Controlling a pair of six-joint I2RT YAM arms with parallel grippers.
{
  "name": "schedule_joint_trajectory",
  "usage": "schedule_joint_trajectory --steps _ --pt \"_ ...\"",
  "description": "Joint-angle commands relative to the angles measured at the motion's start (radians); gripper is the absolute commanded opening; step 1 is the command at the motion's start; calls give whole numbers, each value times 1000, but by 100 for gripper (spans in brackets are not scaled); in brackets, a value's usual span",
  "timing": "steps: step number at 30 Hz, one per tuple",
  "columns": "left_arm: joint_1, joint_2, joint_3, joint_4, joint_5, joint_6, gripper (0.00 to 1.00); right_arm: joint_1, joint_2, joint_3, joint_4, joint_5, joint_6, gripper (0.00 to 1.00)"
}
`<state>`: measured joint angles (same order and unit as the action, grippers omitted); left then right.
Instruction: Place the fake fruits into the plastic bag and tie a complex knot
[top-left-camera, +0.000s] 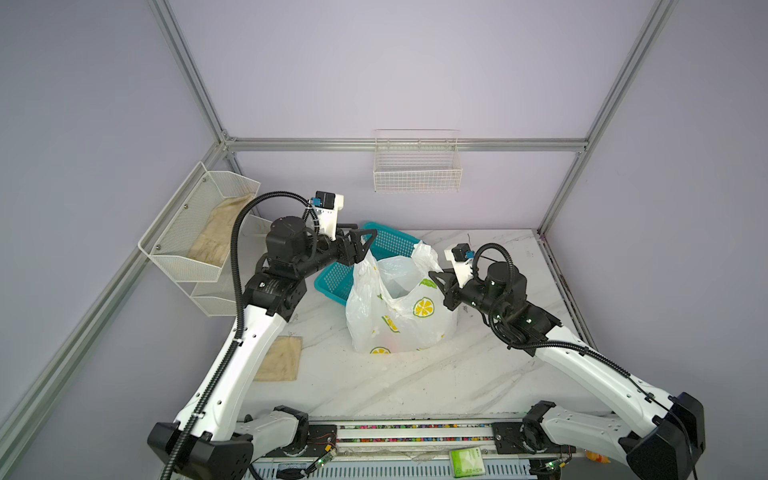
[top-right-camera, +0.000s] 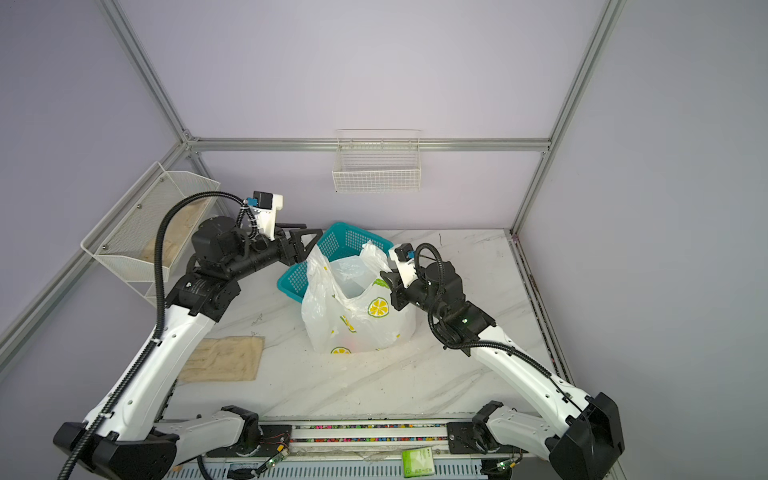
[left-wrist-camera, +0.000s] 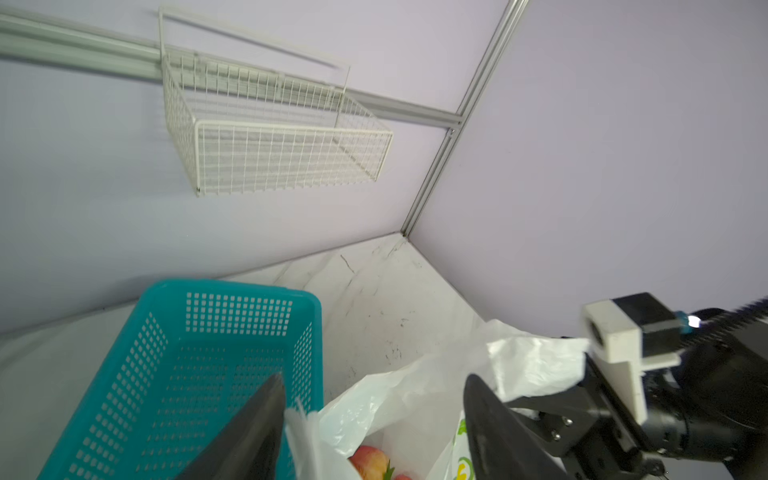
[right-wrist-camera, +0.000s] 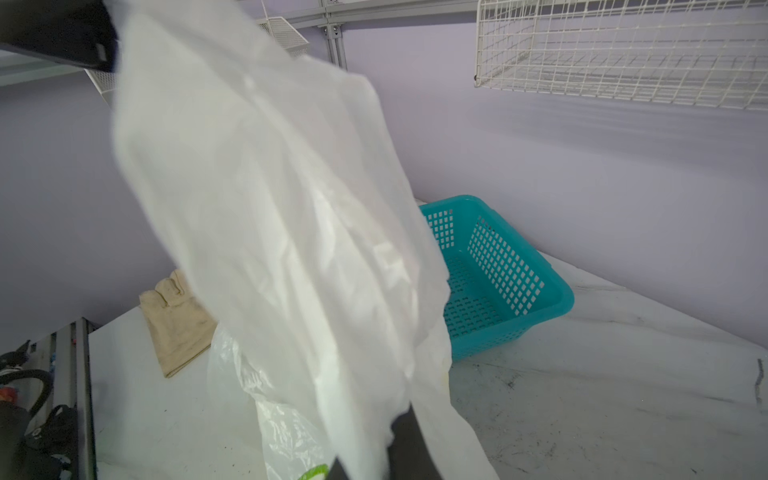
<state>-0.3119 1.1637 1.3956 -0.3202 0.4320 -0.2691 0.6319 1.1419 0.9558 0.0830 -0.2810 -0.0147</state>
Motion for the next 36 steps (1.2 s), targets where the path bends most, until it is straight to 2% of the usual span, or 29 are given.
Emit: schedule_joint_trajectory --steps 1,7,14,23,28,34,36 --pt "-66 -25 89 42 -2 199 74 -18 -1 39 47 -92 61 7" --pt "-194 130 308 -151 74 331 77 -34 3 45 50 -138 79 6" --pt "-216 332 511 -271 196 215 84 -38 -9 34 47 -134 76 6" --pt "-214 481 591 -303 430 129 89 -38 -18 25 48 -131 70 5" --pt "-209 458 517 -199 472 101 78 -40 -9 26 46 -126 69 4" --pt "-189 453 480 -139 472 61 54 -40 -5 27 47 -131 68 3" --pt "-188 457 478 -144 471 62 49 -40 -4 28 47 -130 69 3"
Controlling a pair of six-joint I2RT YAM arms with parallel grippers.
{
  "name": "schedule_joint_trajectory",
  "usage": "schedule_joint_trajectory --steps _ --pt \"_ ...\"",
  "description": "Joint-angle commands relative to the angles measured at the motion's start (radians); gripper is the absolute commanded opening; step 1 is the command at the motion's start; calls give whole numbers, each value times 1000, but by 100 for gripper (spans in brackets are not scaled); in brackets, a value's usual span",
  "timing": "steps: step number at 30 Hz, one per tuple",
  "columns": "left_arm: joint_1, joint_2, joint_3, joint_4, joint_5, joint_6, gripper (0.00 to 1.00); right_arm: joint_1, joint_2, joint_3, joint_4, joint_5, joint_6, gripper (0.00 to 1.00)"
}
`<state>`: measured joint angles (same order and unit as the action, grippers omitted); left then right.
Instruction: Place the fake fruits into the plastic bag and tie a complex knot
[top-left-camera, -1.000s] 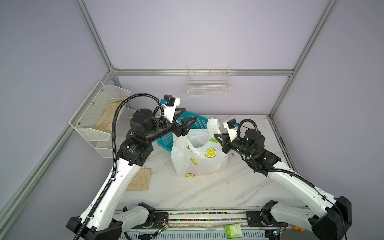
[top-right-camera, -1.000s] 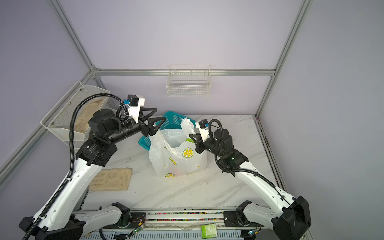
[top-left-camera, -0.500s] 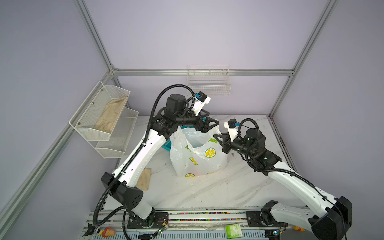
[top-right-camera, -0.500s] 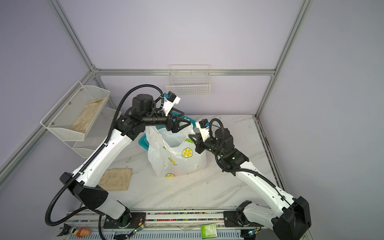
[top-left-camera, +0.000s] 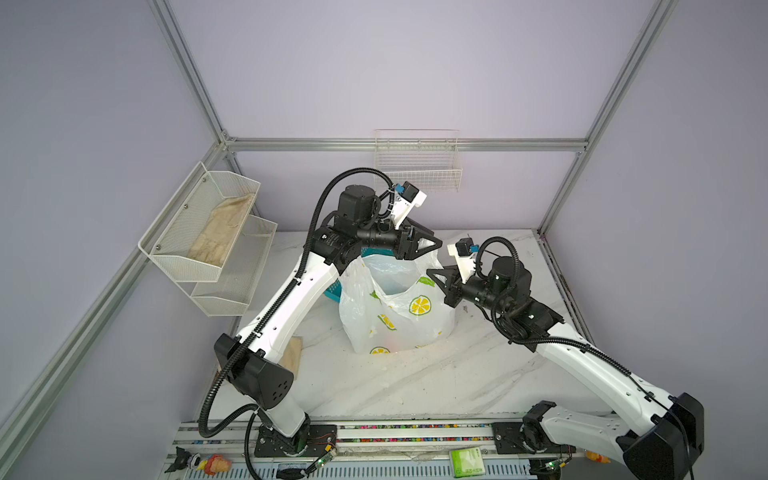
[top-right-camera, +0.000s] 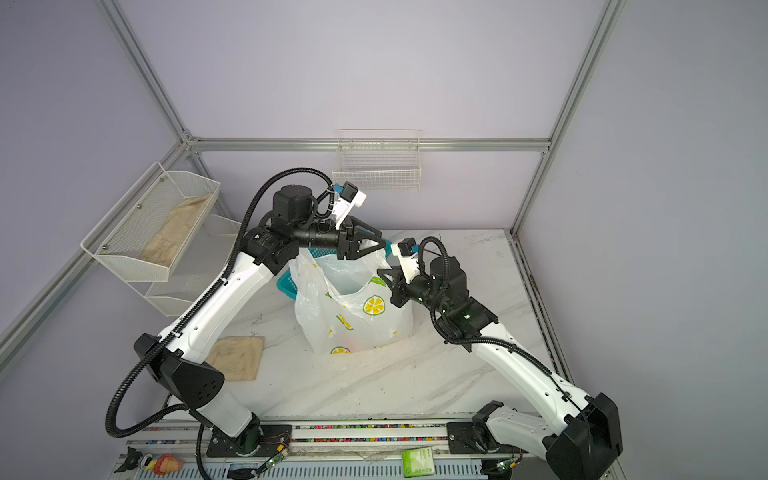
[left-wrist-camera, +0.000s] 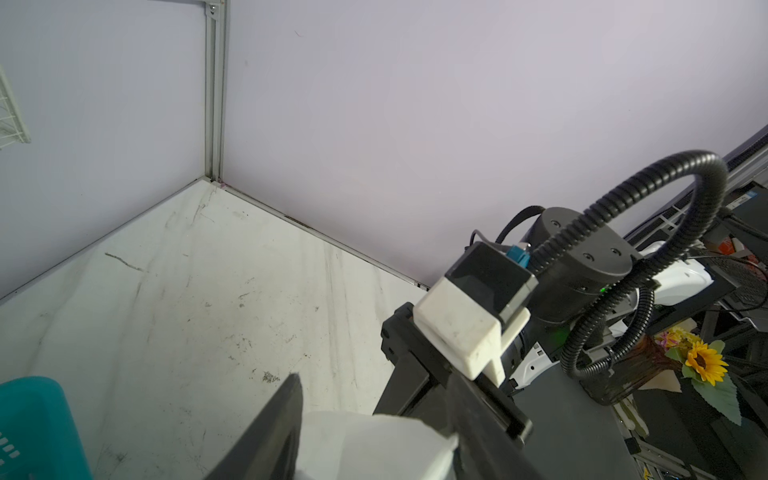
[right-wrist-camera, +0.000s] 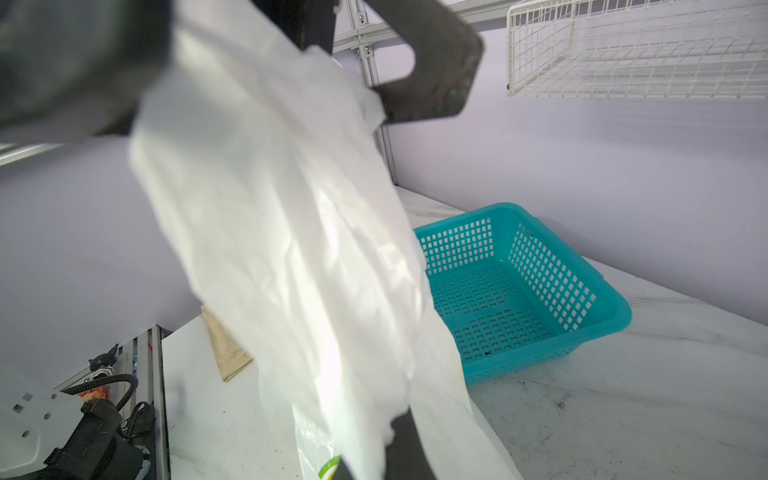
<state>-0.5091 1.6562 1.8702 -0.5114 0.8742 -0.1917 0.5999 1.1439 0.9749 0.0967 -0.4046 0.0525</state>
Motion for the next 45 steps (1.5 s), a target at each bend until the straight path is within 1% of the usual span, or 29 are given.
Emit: schedule_joint_trajectory --steps 1,7,9,10,11,12,14,15,16,17,19,20,21,23,25,27,29,31,33,34,37,40,43,45 --pt "9 -37 1 47 29 -13 46 -8 -3 8 34 -6 2 3" --pt "9 -35 3 48 -19 -15 22 -8 12 15 34 -8 0 5" --pt "9 -35 2 47 -36 -15 12 -8 13 15 33 -4 -1 8" --pt "9 -39 -1 47 -51 -16 5 -8 13 15 32 -2 -2 10" --pt "9 -41 -3 47 -60 -17 0 -8 11 15 32 -1 -6 16" --pt "8 -42 -4 48 -66 -15 0 -8 10 16 34 -3 -18 23" --pt "8 -41 -6 48 -66 -17 0 -8 -3 6 45 28 -61 43" --pt "6 -41 -6 47 -68 -16 0 -6 -11 -5 62 28 -79 56" --pt "6 -39 -5 48 -68 -48 0 -7 -22 -19 93 32 -99 71" --pt "6 -38 -6 49 -69 -60 0 -6 -31 -38 133 48 -115 82" --pt "6 -35 -6 50 -65 -81 0 -6 -38 -77 229 75 -142 92" --pt "6 -33 -6 53 -58 -94 0 -6 -31 -87 275 86 -149 96" --pt "5 -30 -6 53 -55 -108 0 -5 -27 -96 315 87 -157 97" --pt "6 -29 -6 59 -48 -142 0 -5 -2 -122 440 80 -177 97" --pt "6 -25 -6 65 -36 -164 0 -4 32 -139 546 33 -216 97" --pt "6 -24 -6 69 -27 -180 0 -5 78 -111 560 -63 -253 97" --pt "6 -26 -6 72 -16 -188 0 -5 132 -47 519 -209 -276 97" --pt "7 -29 -6 81 -17 -194 0 -6 173 -10 502 -298 -276 92" --pt "15 -36 -9 103 -21 -218 0 -8 192 0 482 -360 -269 82" --pt "22 -39 -14 121 -24 -237 0 -9 194 -7 477 -388 -267 74" --pt "41 -42 -28 159 -41 -285 0 -9 190 -56 491 -418 -244 48" --pt "47 -44 -33 165 -70 -290 0 -9 184 -101 486 -429 -223 29" --pt "49 -41 -47 168 -81 -293 0 -11 161 -164 486 -385 -215 14" --pt "48 -43 -65 172 -82 -292 0 -11 148 -197 482 -324 -203 10"
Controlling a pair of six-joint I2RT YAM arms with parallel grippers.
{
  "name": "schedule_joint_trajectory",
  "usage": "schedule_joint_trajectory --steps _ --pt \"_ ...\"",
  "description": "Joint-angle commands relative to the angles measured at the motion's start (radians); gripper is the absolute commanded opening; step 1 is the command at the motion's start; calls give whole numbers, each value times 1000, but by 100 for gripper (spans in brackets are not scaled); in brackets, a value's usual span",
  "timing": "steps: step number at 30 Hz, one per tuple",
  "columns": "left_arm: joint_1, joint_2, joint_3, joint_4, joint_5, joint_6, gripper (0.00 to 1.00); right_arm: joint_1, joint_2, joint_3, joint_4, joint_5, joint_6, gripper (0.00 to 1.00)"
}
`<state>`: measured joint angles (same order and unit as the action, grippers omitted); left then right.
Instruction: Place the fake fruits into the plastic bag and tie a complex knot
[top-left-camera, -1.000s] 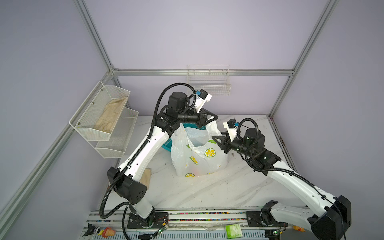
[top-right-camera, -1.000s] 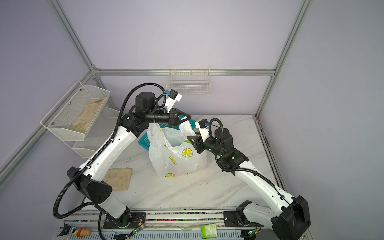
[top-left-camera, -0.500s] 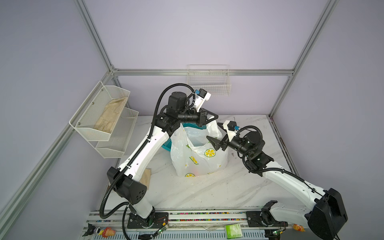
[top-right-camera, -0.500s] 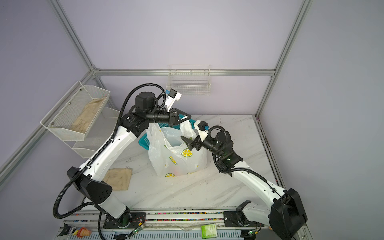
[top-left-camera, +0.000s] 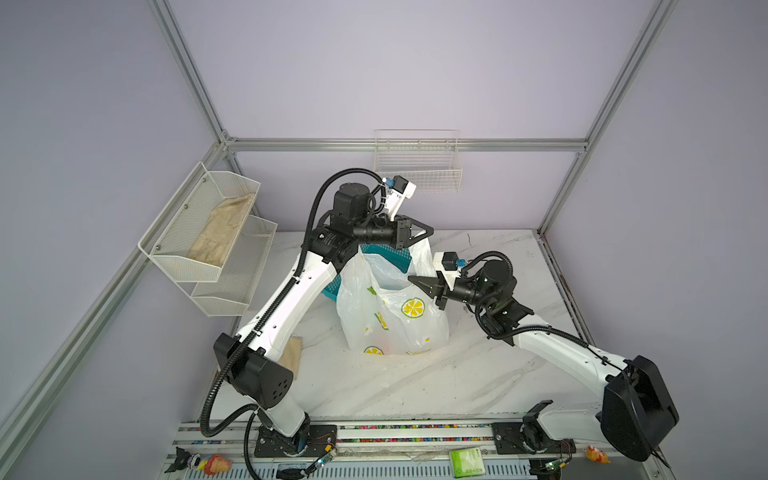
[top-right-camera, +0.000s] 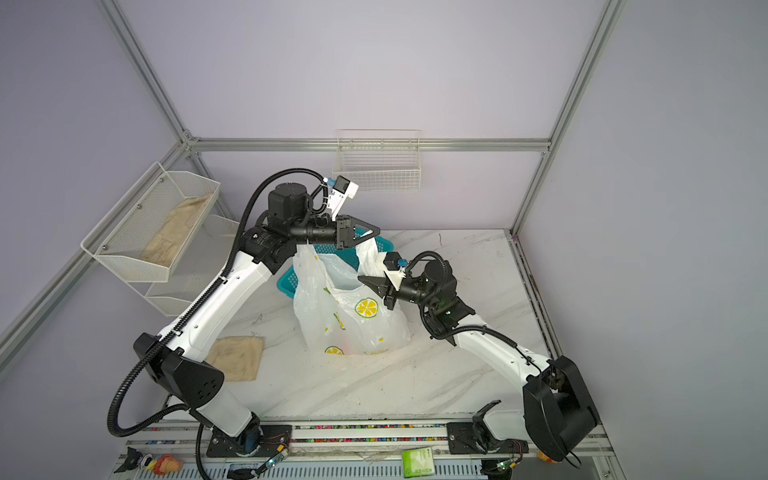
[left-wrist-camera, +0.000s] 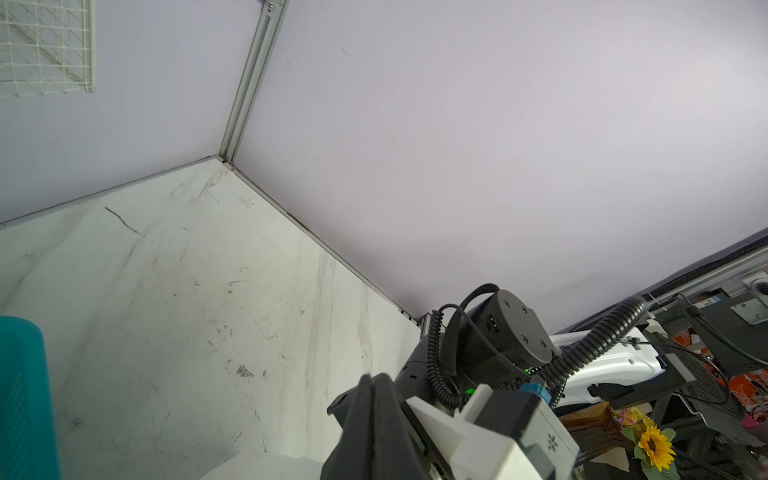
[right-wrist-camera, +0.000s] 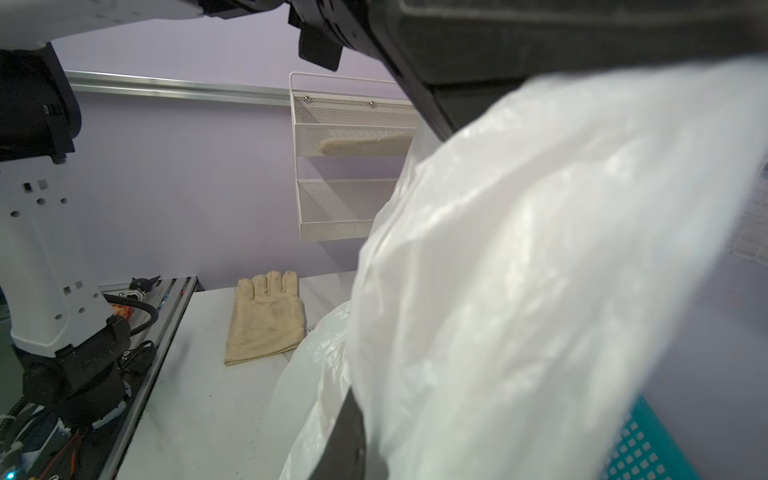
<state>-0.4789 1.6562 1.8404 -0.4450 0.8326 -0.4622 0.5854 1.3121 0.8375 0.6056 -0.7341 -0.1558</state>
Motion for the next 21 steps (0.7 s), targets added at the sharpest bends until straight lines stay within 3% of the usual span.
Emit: schedule_joint_trajectory --steps 1,4,6,8,12,19,21 --pt "18 -47 -49 110 -41 -21 0 4 -26 -70 -41 44 14 9" --pt "17 -55 -87 124 -37 -22 0 4 -30 -65 -116 188 19 8" --pt "17 -59 -100 130 -32 -23 0 4 -31 -41 -179 273 -1 13" --pt "15 -61 -104 135 -33 -28 0 4 -33 -15 -219 315 -17 22" --pt "6 -63 -100 145 -43 -50 0 5 -62 7 -202 379 -3 51" --pt "-3 -70 -94 152 -62 -64 0 67 -121 -14 -96 525 3 81" --pt "-4 -72 -95 151 -72 -73 0 111 -119 -10 -76 598 -23 84"
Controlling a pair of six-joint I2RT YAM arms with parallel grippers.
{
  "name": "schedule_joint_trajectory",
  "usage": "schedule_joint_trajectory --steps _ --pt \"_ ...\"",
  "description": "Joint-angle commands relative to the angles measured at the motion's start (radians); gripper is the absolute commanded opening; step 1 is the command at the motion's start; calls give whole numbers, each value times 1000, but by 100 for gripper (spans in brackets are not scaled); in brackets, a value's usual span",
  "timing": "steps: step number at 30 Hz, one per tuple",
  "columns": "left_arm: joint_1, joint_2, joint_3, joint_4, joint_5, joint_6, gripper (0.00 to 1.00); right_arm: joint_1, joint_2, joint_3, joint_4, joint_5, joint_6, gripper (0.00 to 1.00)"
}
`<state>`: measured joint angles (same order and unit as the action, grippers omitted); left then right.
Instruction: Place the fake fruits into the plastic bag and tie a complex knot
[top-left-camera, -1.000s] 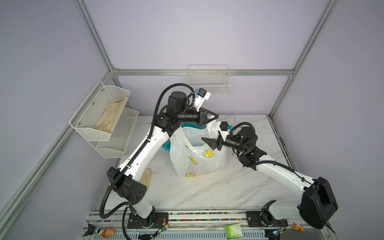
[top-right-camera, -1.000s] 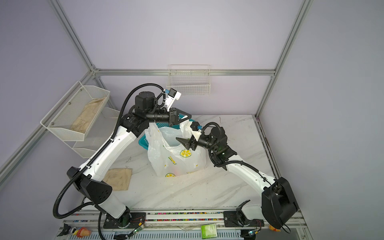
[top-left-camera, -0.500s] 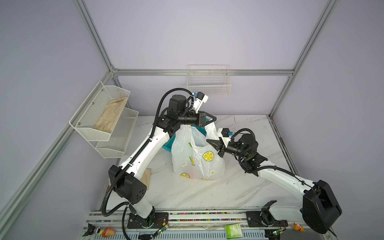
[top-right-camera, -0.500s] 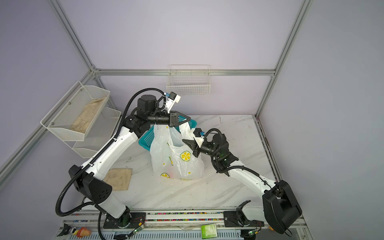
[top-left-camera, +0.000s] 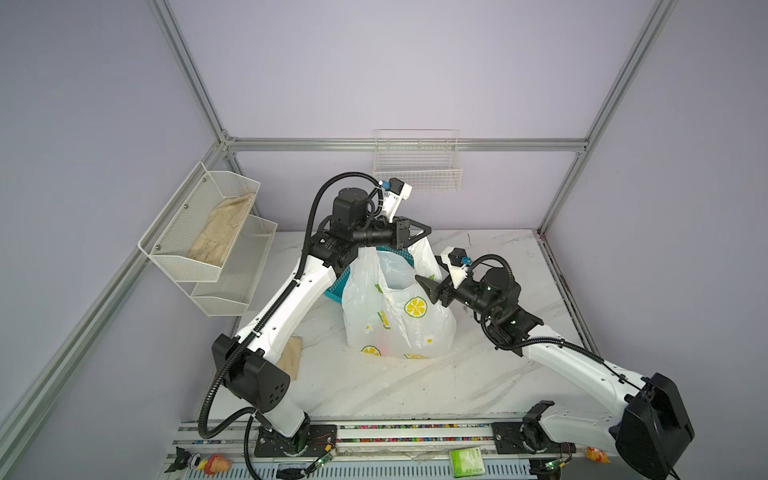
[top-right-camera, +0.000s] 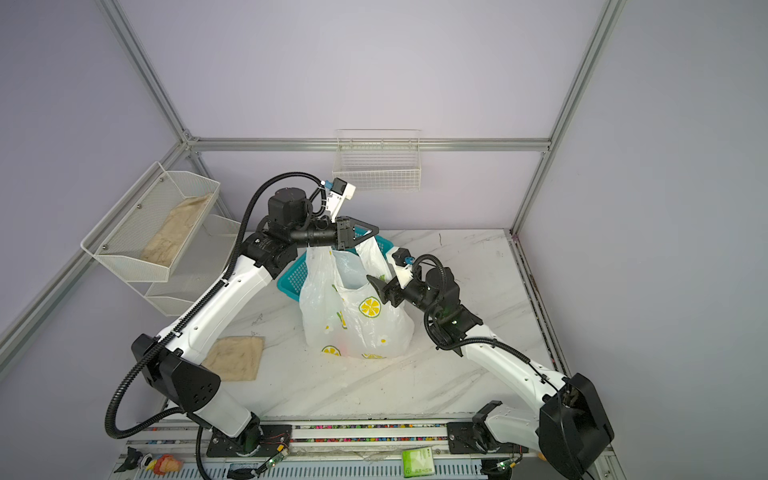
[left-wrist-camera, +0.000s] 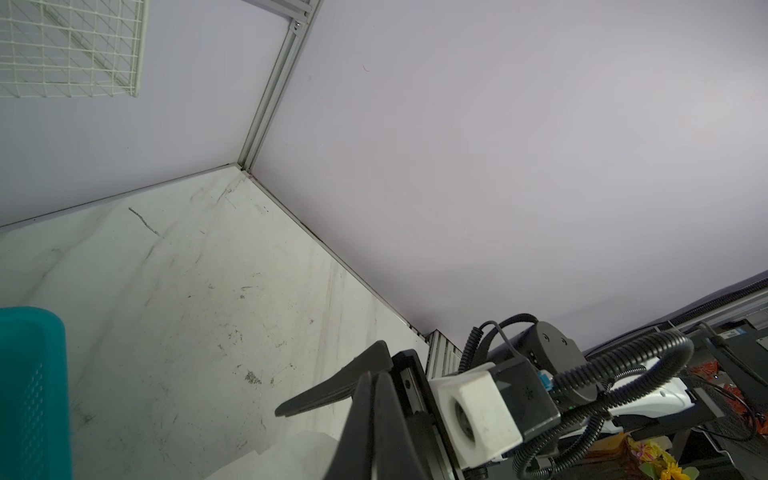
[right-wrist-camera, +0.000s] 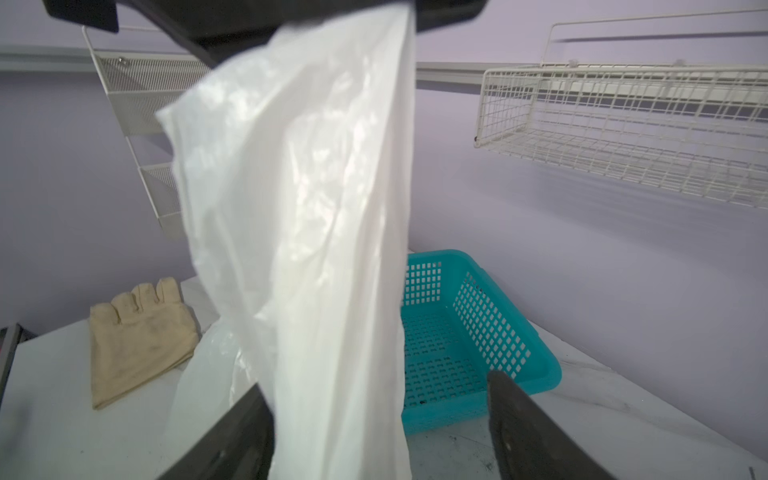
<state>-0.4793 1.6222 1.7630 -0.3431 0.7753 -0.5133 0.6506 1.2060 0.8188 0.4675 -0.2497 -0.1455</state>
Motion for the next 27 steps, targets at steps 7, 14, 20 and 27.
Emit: schedule_joint_trajectory --steps 7,14,20,27 --pt "-24 -52 -21 55 -53 -37 0 205 71 75 162 567 -22 85" --pt "-24 -62 -33 62 -65 -55 0 265 221 158 226 873 10 76" --pt "-22 -75 -36 67 -104 -77 0 267 288 123 344 1007 2 56" --pt "13 -84 -33 75 -138 -116 0 245 290 27 328 944 3 25"
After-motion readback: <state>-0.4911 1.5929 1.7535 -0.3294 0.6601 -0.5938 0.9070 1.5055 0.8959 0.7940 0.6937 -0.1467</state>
